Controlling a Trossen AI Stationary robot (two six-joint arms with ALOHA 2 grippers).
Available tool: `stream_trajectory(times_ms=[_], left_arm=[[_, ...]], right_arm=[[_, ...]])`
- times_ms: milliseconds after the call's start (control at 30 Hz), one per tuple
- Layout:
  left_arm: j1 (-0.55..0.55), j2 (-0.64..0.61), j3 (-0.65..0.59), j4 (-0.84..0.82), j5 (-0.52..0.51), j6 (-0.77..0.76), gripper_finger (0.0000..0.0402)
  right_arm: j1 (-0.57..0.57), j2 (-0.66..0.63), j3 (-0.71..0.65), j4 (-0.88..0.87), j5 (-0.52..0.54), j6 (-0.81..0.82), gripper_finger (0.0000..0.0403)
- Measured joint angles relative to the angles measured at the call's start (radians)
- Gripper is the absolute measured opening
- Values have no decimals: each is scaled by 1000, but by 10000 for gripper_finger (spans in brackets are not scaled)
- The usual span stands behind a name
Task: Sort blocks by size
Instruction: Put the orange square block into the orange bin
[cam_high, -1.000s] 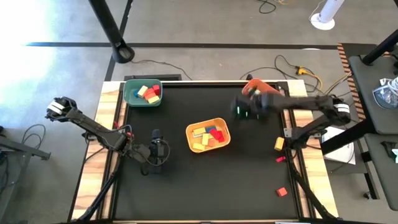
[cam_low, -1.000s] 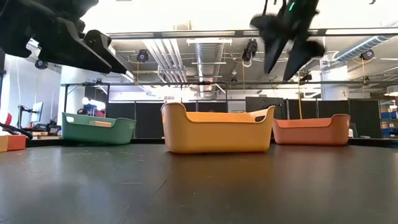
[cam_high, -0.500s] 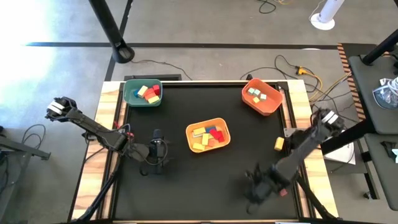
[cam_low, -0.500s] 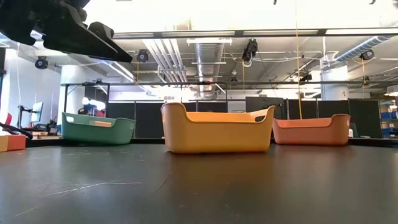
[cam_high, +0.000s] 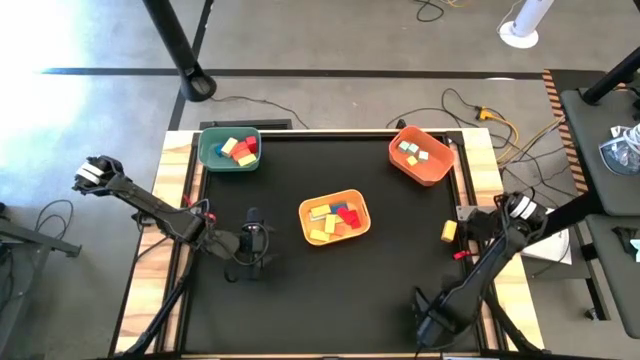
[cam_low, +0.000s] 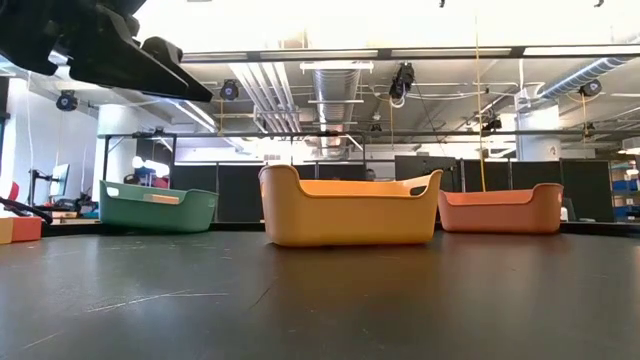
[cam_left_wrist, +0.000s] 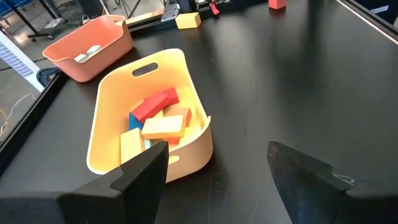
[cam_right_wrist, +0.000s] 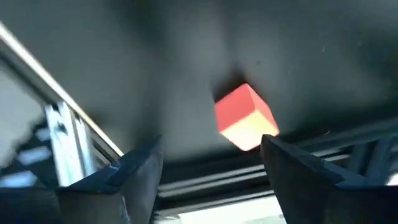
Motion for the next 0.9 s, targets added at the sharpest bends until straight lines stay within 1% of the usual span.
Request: stream_trajectory(times_ms=[133,300,400,500,633,767,900], left_arm=[[0,0,-6,1,0,0,259],[0,0,-8,0,0,0,259],[0,0,-8,-1,0,0,259],[0,0,-8,-1,0,0,259],[0,0,-8,-1,0,0,259],[0,0,-8,-1,0,0,259],[0,0,-8,0,-1,0,259]], right_arm=[[4,0,-1,-20,-3,-191,256],[4,5,-28,-24,9,-361,264],[4,5,-59,-24,10,-429,269],[4,5,-103,5,13,-442,268],[4,5,-164,62,14,-448,257],[4,5,-202,103,13,-448,239],[4,5,-214,106,13,-447,212]])
